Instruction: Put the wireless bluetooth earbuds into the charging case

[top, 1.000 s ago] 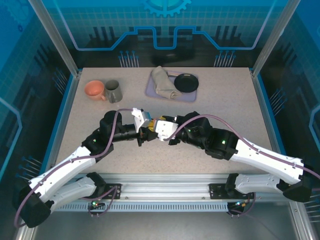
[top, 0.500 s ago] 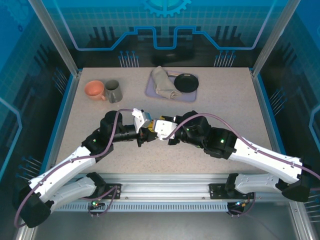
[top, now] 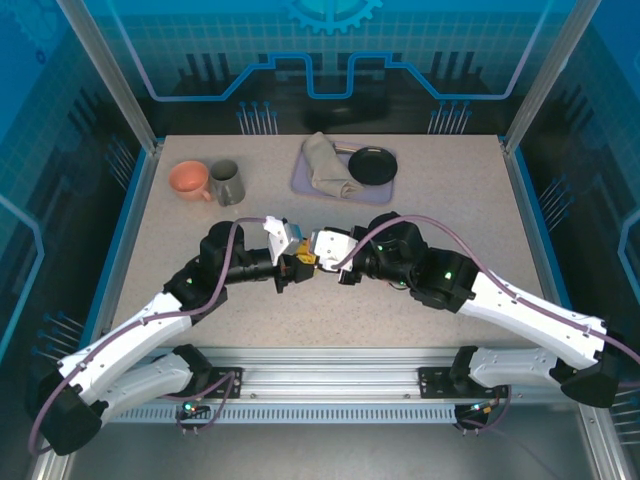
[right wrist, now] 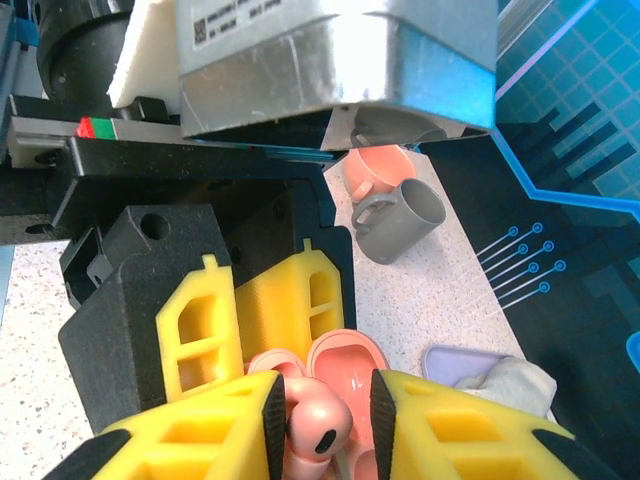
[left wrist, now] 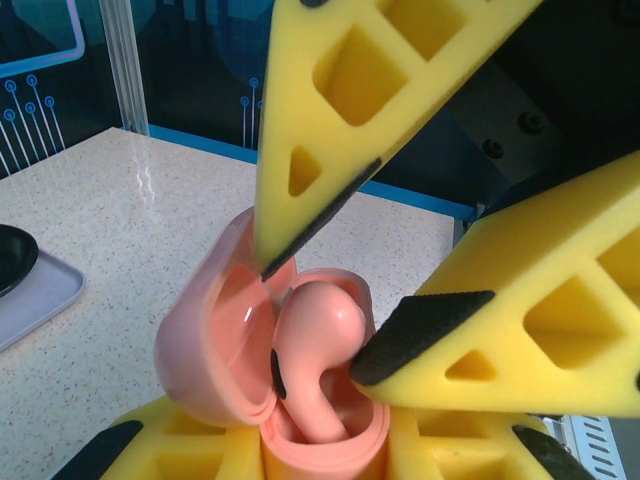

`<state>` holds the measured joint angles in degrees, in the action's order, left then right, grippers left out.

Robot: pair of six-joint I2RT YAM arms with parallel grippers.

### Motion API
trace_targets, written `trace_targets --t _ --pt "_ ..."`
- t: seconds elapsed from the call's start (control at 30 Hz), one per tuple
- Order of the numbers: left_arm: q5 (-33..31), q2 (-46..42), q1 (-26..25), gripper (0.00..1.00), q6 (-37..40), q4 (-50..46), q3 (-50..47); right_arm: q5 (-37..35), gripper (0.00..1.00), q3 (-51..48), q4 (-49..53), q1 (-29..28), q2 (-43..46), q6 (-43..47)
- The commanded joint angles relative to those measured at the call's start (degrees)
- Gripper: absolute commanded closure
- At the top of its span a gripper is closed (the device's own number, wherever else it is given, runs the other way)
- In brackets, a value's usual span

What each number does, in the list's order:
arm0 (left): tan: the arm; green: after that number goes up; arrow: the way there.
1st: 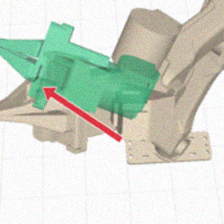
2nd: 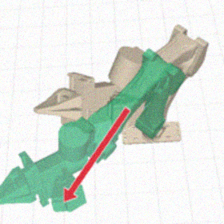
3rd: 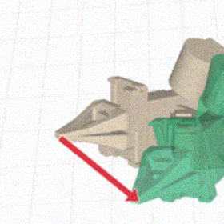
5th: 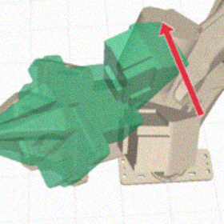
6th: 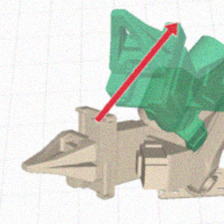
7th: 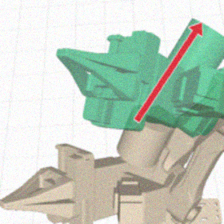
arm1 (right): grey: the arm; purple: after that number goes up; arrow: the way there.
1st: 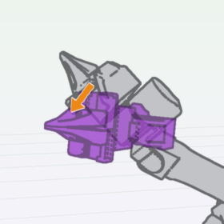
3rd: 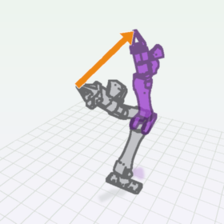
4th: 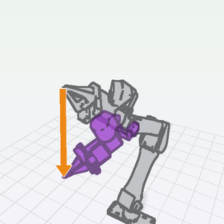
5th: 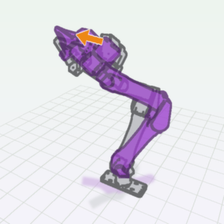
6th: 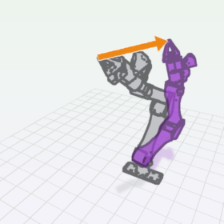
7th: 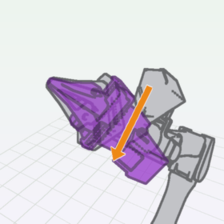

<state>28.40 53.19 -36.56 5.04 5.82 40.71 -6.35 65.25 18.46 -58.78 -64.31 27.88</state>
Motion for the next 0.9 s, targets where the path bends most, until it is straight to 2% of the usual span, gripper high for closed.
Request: trace_targets --t 0.0,0.43,0.63,0.87 --pt "0.7 0.3 -0.4 1.00 0.6 4.2 -0.5 6.1 0.67 1.7 0.1 0.3 -0.5 -2.4" --pt "0.4 0.3 -0.4 1.00 0.5 4.7 -0.7 10.9 0.56 2.4 -0.6 2.6 0.4 -5.2" --pt "0.2 0.3 -0.4 1.00 0.6 4.7 -0.9 11.4 0.54 2.9 -0.2 3.3 1.1 -5.9" --pt "-0.7 0.3 -0.4 1.00 1.1 4.5 -1.2 11.2 0.49 2.5 -0.3 6.5 6.2 -10.6"
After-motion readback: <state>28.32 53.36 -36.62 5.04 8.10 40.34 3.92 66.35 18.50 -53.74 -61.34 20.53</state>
